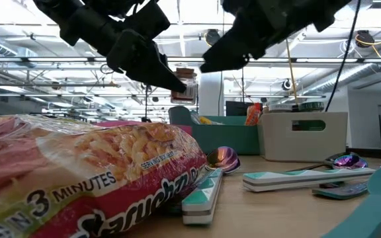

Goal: Pick & Place Food Item
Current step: Put the brown spice bottle into the gray bin

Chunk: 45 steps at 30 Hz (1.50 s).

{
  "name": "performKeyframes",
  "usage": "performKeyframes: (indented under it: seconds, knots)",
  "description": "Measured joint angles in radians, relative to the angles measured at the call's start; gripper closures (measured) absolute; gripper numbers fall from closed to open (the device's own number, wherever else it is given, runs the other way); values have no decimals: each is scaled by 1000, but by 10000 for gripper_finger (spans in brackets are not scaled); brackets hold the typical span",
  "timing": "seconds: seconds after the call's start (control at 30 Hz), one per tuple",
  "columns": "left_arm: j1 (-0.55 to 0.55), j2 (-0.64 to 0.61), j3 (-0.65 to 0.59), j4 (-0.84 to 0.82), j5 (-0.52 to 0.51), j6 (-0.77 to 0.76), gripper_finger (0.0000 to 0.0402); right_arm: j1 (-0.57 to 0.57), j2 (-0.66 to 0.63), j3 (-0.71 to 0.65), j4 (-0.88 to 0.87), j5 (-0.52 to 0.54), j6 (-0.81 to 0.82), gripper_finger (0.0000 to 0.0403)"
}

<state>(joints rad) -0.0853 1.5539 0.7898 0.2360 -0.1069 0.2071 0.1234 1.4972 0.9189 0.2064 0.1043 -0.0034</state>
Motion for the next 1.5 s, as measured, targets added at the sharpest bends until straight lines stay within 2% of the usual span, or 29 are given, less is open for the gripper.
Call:
performKeyframes:
  seconds: [0.2, 0.4, 0.57, 0.8, 0.9, 0.97, 1.1, 1.23, 1.33, 1.5]
  knots:
    - [0, 0, 0, 0, 0, 0, 215, -4, 108, 76, 10, 1, -10, 94]
    - [0, 1, 0, -8, -2, -3, 215, -18, 159, 94, 26, 4, -12, 104]
    - [0, 1, 0, -5, -3, -3, 215, -26, 157, 94, 29, 4, -8, 148]
    - [0, 1, 0, 2, -1, -5, 215, -29, 146, 92, 27, 1, -8, 244]
    - [0, 0, 0, 2, -1, -8, 215, -31, 146, 92, 23, -1, -8, 247]
    - [0, 1, 0, 2, -1, -59, 193, -32, 144, 92, 19, -5, -7, 247]
    - [0, -3, 2, 15, 1, -151, 99, -31, 67, 89, -89, 15, -10, 247]
    - [-3, -1, 1, 12, 1, -154, 25, -18, -46, 81, -214, 124, 22, 247]
    - [-3, -1, 1, 10, 3, -154, 11, 10, -139, 35, -256, 211, 49, 247]
    - [-3, -1, 1, 9, 2, -165, 38, 42, -303, -73, -319, 239, 179, 247]
